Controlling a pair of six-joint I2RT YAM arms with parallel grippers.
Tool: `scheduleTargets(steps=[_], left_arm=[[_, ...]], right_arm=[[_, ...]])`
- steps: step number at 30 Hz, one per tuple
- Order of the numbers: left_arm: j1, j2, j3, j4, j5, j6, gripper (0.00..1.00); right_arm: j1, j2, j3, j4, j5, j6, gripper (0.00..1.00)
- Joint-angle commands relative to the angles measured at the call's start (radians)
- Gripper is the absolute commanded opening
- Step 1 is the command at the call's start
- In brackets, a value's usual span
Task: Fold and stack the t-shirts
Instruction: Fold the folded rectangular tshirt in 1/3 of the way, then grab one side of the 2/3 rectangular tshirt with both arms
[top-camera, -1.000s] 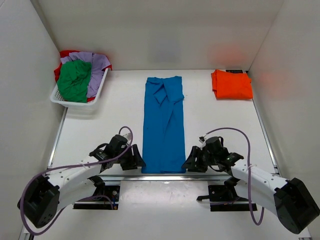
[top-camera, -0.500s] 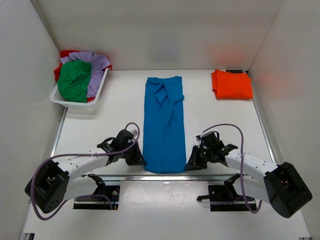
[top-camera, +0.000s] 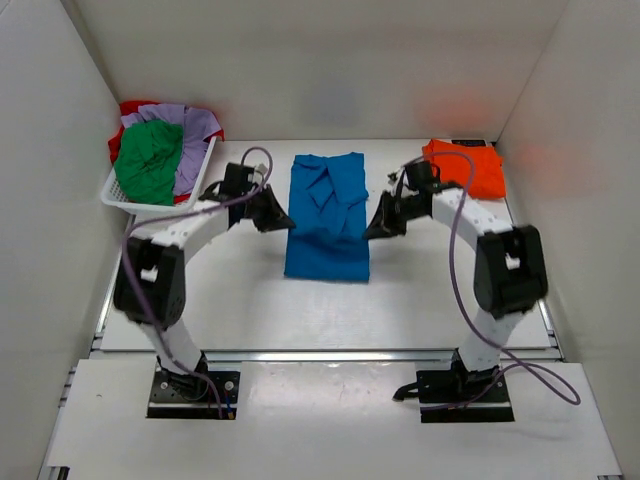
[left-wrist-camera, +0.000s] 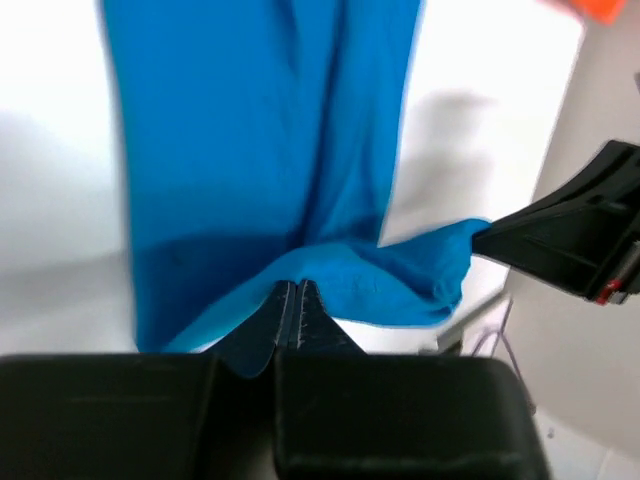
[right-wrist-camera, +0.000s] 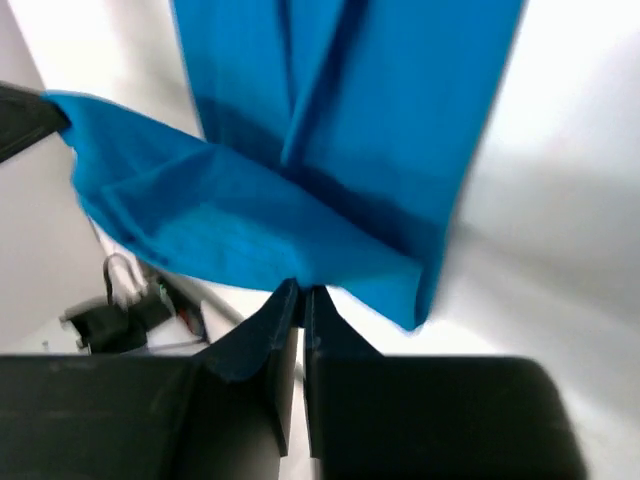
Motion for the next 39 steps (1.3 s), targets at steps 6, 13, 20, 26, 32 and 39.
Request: scheduleTargets(steps=[6, 13, 20, 26, 32, 39], left_arm=[[0.109, 0.322, 0.305, -0.029, 0.047, 0.049, 0.46], [0.098, 0.212, 0.054, 0.04, 0.07, 0.059, 0.49], [0.026, 0.057, -0.26, 0.165, 0.044, -0.019, 0.51], [-0.029, 0.047, -0.326, 0.213, 0.001, -0.095, 0.57], [-0.046, 0.073, -0.32, 0.256, -0.035, -0.131, 0.0], [-0.062, -0.077, -0.477, 0.204, -0.028, -0.091, 0.0]], right_arm=[[-0.08, 0.343, 0.45, -0.181, 0.093, -0.14, 0.39], [-0.071, 0.166, 0.12, -0.012, 0.101, -0.086, 0.5], [0.012, 0.046, -0.183, 0.172, 0.076, 0.047, 0.54], [0.062, 0.056, -0.242, 0.286, 0.092, 0.139, 0.52], [0.065, 0.058, -0.261, 0.322, 0.121, 0.149, 0.0], [0.09, -0.077, -0.39, 0.253, 0.121, 0.101, 0.0]])
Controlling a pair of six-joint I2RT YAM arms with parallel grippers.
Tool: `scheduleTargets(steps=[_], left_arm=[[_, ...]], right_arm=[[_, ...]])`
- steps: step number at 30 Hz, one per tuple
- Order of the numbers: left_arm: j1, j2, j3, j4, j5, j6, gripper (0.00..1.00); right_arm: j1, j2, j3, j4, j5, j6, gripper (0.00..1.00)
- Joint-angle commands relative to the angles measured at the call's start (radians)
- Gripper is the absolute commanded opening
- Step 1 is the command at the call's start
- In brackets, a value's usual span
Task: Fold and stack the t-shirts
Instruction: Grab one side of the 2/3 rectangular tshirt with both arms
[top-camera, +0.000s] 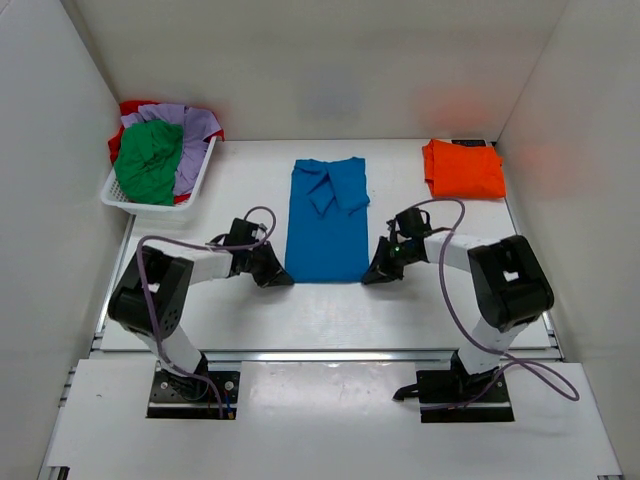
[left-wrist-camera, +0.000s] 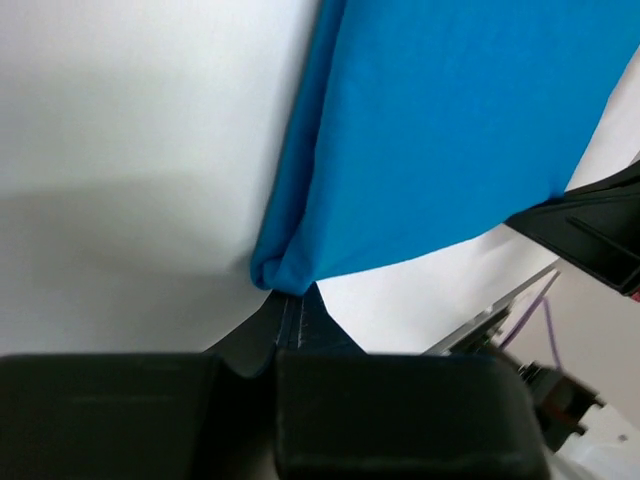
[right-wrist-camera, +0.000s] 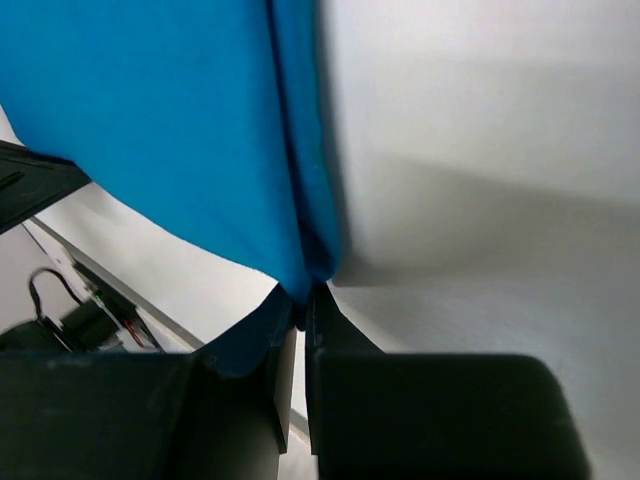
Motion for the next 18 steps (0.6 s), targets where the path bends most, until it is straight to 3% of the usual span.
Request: scheduleTargets(steps=[1, 7, 12, 15, 18], left_arm=[[-0.017, -0.122, -0.106, -0.049, -0.027, 0.03, 0.0], [-0.09, -0.332, -0.31, -0.137, -0.038, 0.049, 0.0], [-0.193, -0.55, -0.391, -0.164, -0.064, -0.052, 0.0], [-0.193, -0.583, -0.359, -0.19, -0.035, -0.048, 0.0], [-0.173, -0.532, -0.226, -0.256, -0.019, 0.004, 0.0]], right_arm=[[0.033, -0.12, -0.094, -0.041, 0.01, -0.023, 0.0], [0.141, -0.345, -0.332, -0.029, -0.009, 0.049, 0.0], [0.23, -0.479, -0.44, -0.017, -0.029, 0.123, 0.0], [0.24, -0.533, -0.417, -0.028, -0.041, 0.143, 0.0], [0.225, -0.531, -0.33, -0.08, -0.041, 0.132, 0.0]])
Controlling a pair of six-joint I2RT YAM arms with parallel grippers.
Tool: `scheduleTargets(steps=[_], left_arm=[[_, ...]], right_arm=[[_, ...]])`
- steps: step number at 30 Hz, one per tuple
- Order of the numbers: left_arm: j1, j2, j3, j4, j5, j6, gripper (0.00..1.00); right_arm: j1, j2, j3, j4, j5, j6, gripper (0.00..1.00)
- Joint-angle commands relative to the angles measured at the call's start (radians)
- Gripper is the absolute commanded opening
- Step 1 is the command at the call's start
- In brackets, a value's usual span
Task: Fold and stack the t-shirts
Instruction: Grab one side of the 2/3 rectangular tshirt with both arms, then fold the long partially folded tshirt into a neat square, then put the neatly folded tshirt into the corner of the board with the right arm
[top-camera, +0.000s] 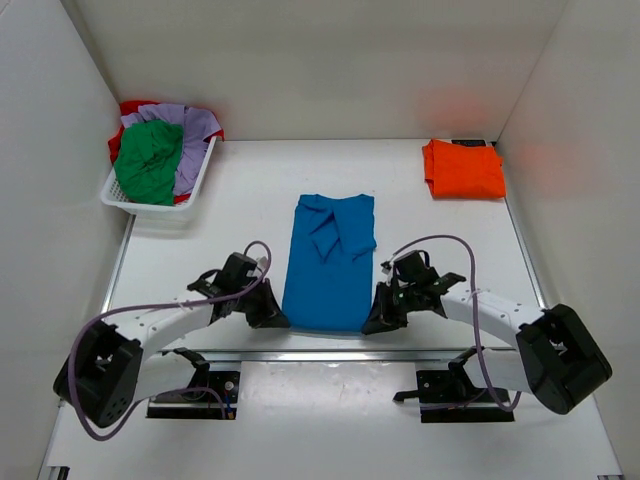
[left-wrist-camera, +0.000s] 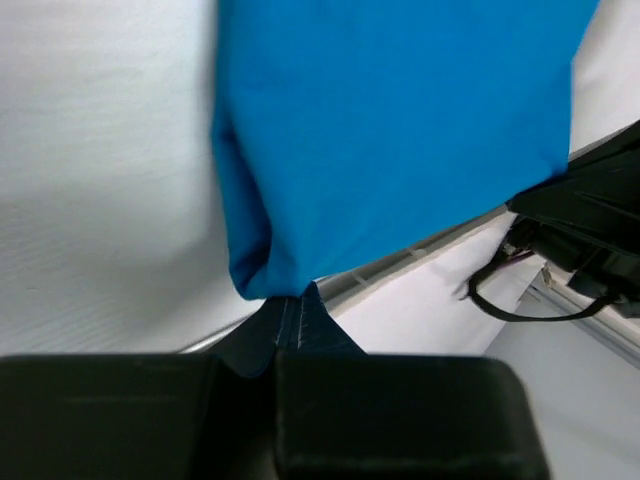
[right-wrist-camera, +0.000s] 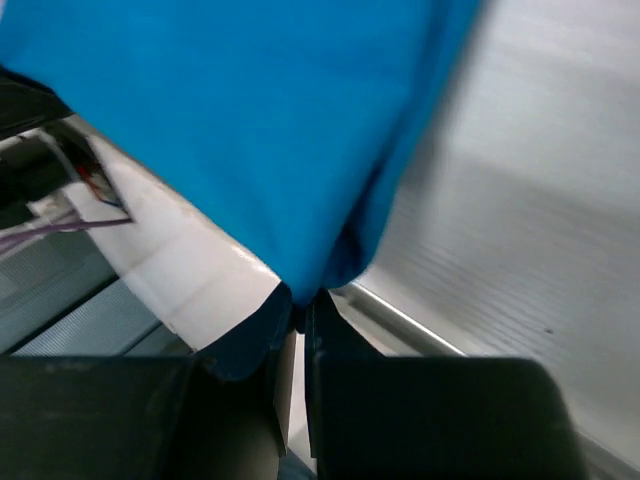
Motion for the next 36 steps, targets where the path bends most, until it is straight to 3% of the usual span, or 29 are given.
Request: scheduleTargets(steps=[1, 5, 9, 14, 15, 16, 18, 20, 21, 23, 30, 36], left_arm=[[0.028, 0.044, 0.166, -0.07, -0.001, 0.048, 0.0], [0.14, 0.173, 0.353, -0.067, 0.037, 0.093, 0.0], [0.247, 0.383, 0.577, -0.021, 0.077, 0.118, 0.0], [0.295, 0.799, 1.096, -0.05, 0.063, 0.13, 0.0], [0.299, 0.843, 1.16, -0.053, 0.068, 0.128, 0.01], [0.31, 0.938, 1.282, -0.071, 0.082, 0.128, 0.07], [0.313, 1.05, 1.435, -0.073, 0.091, 0.112, 0.38], [0.323, 1.15, 1.57, -0.1, 0.12, 0.093, 0.43], [0.324, 1.174, 1.591, -0.099, 0.138, 0.093, 0.43], [0.329, 1.17, 1.56, -0.096, 0.158, 0.095, 0.43], [0.378, 0.887, 1.014, 0.186, 0.2, 0.019, 0.41], [0.408, 0.68, 0.725, 0.257, 0.226, 0.007, 0.38]], right_arm=[[-0.033, -0.02, 0.105, -0.044, -0.016, 0.006, 0.0], [-0.151, 0.044, 0.271, -0.07, -0.053, -0.066, 0.0], [-0.303, 0.255, 0.511, -0.099, -0.085, -0.146, 0.0], [-0.403, 0.565, 0.905, -0.185, -0.068, -0.256, 0.0], [-0.421, 0.655, 1.006, -0.197, -0.056, -0.265, 0.04], [-0.432, 0.69, 1.061, -0.229, -0.042, -0.276, 0.15], [-0.438, 0.812, 1.202, -0.262, -0.015, -0.302, 0.21], [-0.441, 0.866, 1.268, -0.297, 0.022, -0.325, 0.48], [-0.439, 0.892, 1.294, -0.319, 0.047, -0.334, 0.54], [-0.433, 0.893, 1.281, -0.311, 0.07, -0.344, 0.66], [-0.406, 0.851, 1.049, -0.15, 0.023, -0.293, 0.73], [-0.332, 1.004, 1.177, -0.22, 0.039, -0.33, 0.74]])
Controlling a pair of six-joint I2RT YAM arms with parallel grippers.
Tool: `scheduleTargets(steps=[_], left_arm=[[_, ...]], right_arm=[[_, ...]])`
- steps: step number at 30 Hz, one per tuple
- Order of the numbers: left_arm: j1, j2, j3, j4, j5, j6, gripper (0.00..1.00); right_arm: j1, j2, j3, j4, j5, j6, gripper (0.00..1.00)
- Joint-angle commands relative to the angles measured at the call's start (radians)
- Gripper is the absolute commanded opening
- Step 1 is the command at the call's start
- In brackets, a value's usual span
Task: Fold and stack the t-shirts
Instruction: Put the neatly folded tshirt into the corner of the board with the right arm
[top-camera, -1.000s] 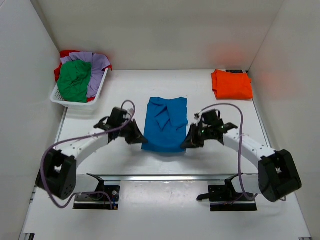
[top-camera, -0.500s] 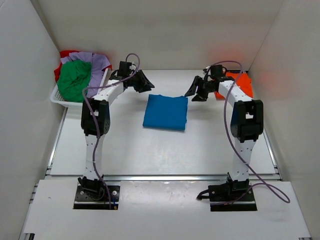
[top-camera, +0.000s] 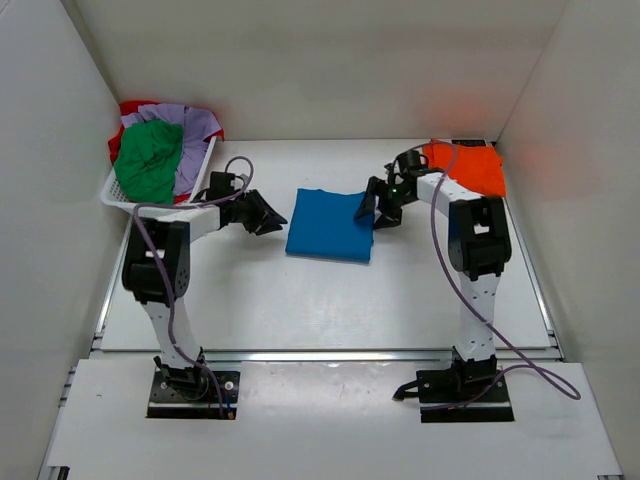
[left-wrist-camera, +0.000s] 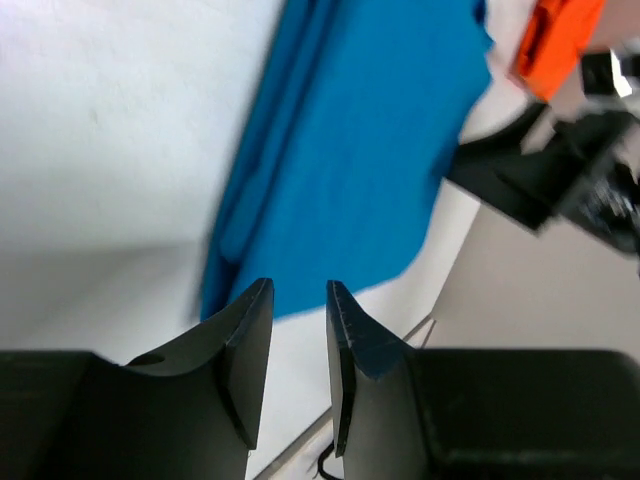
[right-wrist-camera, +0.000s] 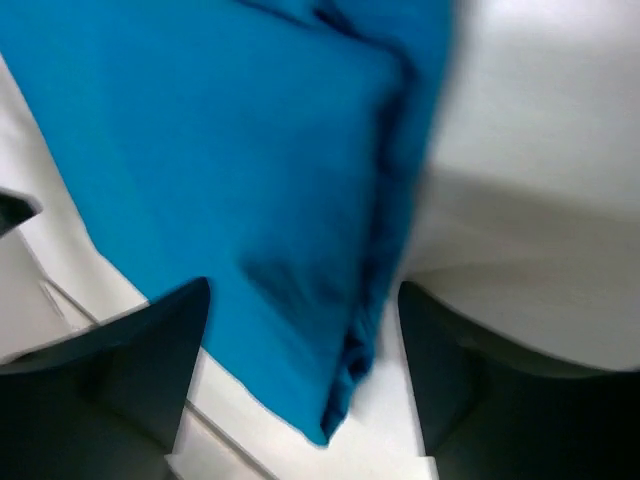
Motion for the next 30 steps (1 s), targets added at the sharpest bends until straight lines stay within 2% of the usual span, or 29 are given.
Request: scheduleTargets(steps=[1, 3, 4, 6, 9, 11, 15, 23, 25, 30], left_arm=[[0.02, -0.17, -0.1, 0.121, 0.049, -0.016, 0.39], [0.035, -0.196, -0.14, 0.118, 0.063, -0.016, 0.38], [0.037, -0.216, -0.163, 0.116, 0.069, -0.01, 0.38], [0.042, -0.239, -0.182, 0.112, 0.074, -0.007, 0.38], [0.035, -0.257, -0.194, 0.102, 0.083, 0.0, 0.38], [0.028, -0.264, -0.2, 0.104, 0.08, 0.003, 0.38], [0.005, -0.258, -0.211, 0.119, 0.087, -0.006, 0.38], [-0.012, -0.259, -0.226, 0.096, 0.098, 0.033, 0.38], [-0.009, -0.259, -0.226, 0.081, 0.104, 0.043, 0.38], [0.003, -0.239, -0.219, 0.038, 0.088, 0.094, 0.37]], right_arm=[[0.05, 0.119, 0.127, -0.07, 0.025, -0.061, 0.65], [0.07, 0.185, 0.221, -0.124, 0.023, -0.093, 0.5], [0.069, 0.197, 0.242, -0.164, 0.029, -0.118, 0.3], [0.055, 0.219, 0.296, -0.212, 0.055, -0.153, 0.0], [0.038, 0.234, 0.406, -0.317, 0.222, -0.263, 0.0], [0.03, 0.233, 0.483, -0.36, 0.429, -0.383, 0.0], [0.007, 0.199, 0.552, -0.302, 0.644, -0.565, 0.0], [-0.135, 0.199, 0.845, -0.321, 0.623, -0.638, 0.0], [-0.177, 0.175, 0.838, -0.299, 0.538, -0.636, 0.0], [-0.324, 0.174, 0.865, -0.272, 0.456, -0.653, 0.0]])
